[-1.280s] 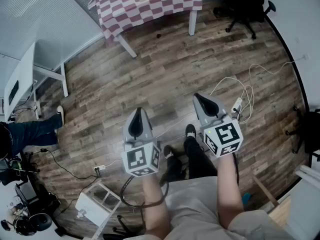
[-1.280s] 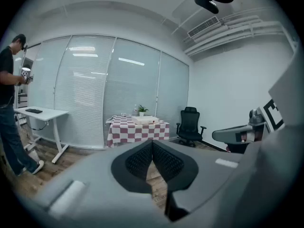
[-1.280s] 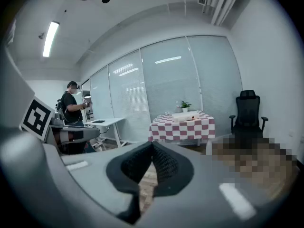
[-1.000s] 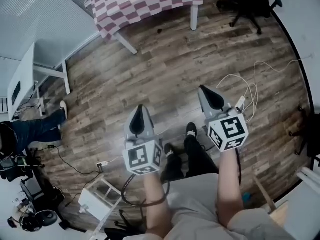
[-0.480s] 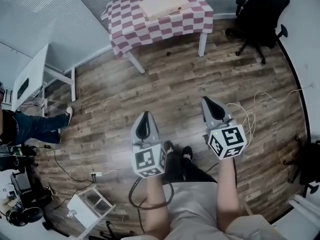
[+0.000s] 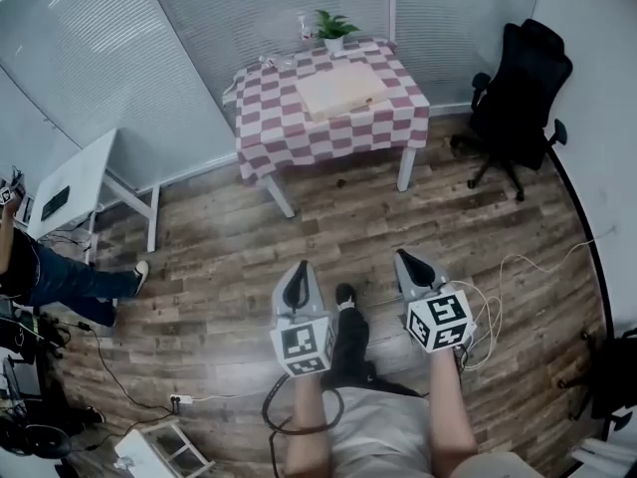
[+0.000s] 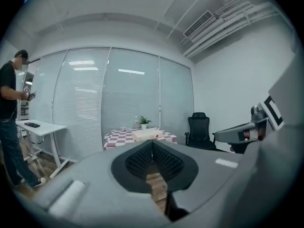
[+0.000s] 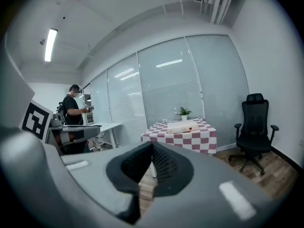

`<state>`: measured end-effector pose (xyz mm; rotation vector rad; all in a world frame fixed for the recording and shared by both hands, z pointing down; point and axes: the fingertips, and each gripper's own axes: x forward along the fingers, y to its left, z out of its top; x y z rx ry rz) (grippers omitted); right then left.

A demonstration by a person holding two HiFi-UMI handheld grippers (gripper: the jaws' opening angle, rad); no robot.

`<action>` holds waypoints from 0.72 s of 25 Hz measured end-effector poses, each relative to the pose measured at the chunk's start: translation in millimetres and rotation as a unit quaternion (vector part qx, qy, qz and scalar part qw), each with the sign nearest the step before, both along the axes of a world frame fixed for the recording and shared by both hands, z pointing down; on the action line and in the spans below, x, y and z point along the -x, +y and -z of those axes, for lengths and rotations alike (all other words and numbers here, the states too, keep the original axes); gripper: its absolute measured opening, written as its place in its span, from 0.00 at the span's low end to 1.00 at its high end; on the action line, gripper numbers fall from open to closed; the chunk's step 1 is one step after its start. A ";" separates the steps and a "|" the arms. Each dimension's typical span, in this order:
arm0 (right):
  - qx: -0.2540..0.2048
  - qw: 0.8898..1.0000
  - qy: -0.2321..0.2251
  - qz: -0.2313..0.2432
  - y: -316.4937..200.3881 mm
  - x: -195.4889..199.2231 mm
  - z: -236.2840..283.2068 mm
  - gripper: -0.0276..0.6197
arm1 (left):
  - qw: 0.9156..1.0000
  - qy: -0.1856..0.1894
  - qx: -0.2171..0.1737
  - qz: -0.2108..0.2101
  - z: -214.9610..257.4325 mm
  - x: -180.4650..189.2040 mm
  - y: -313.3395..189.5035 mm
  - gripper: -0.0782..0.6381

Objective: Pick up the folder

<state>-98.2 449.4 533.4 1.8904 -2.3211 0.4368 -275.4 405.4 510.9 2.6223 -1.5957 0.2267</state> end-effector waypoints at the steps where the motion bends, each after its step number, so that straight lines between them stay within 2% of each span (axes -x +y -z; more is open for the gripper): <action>1: 0.001 1.000 0.002 0.000 -7.2 -4.0 -0.9 0.05 | 1.000 0.000 0.001 -0.005 -0.2 -3.8 -7.1 0.12; 6: 0.008 1.000 0.015 0.002 -54.5 -24.6 1.4 0.05 | 1.000 -0.003 -0.012 -0.018 13.9 -20.9 -58.5 0.12; 11: 0.005 1.000 0.005 -0.007 -108.4 -47.2 13.4 0.05 | 1.000 -0.011 -0.013 -0.027 23.7 -38.0 -118.7 0.12; 18: 0.001 0.999 0.005 -0.031 -192.7 -87.3 31.6 0.05 | 0.999 0.002 -0.012 -0.031 37.4 -64.0 -212.0 0.12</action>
